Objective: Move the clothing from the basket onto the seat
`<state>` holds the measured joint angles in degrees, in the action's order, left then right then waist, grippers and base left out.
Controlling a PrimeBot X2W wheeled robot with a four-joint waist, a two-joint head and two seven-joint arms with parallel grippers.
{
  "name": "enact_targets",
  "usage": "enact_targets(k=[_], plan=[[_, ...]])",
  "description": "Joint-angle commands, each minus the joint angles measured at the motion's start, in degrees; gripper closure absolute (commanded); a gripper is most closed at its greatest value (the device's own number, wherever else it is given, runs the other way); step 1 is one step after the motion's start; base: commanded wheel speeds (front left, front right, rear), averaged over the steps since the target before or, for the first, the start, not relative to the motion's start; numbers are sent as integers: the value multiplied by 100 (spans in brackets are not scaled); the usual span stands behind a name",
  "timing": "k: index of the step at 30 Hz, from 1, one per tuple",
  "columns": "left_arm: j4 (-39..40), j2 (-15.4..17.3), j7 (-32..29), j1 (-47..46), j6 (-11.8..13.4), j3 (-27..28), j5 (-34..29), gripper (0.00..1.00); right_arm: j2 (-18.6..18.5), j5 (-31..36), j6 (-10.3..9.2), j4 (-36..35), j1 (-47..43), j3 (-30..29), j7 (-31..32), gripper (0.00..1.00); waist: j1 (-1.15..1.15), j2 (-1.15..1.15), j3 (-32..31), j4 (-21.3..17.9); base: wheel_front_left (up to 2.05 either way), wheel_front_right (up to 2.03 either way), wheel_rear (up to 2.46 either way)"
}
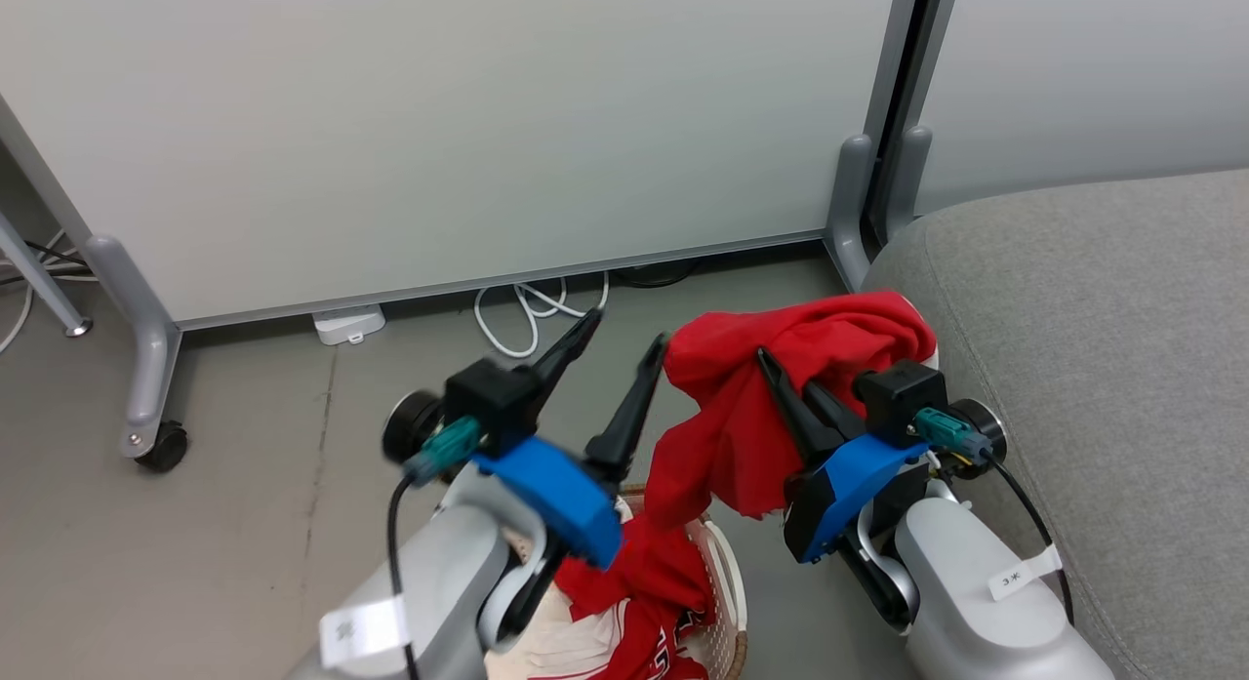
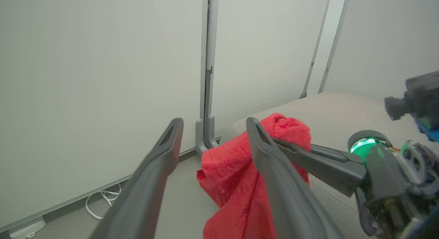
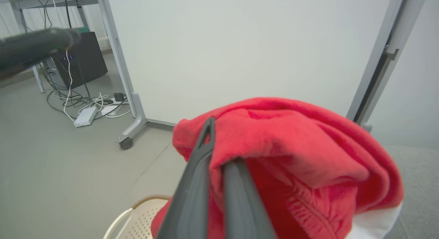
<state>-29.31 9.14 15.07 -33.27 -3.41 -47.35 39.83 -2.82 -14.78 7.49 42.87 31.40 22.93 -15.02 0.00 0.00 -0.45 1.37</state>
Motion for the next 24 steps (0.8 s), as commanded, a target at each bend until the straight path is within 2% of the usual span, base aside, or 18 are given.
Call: enact_targets(k=[1, 12, 24], plan=[[107, 76, 15, 257, -32, 199, -172, 0, -13, 56, 1, -69, -75, -34, -22, 100, 0, 0, 4, -7, 0, 0, 0], [597, 283, 15, 1709, -220, 1594, -1265, 0, -13, 166, 1, -248, -226, -137, -21, 100, 0, 0, 26, -75, 0, 0, 0], [743, 21, 15, 2260, -383, 2309, -1814, 0, -13, 154, 1, -290, -258, -244, -21, 100, 0, 0, 40, -101, 0, 0, 0]])
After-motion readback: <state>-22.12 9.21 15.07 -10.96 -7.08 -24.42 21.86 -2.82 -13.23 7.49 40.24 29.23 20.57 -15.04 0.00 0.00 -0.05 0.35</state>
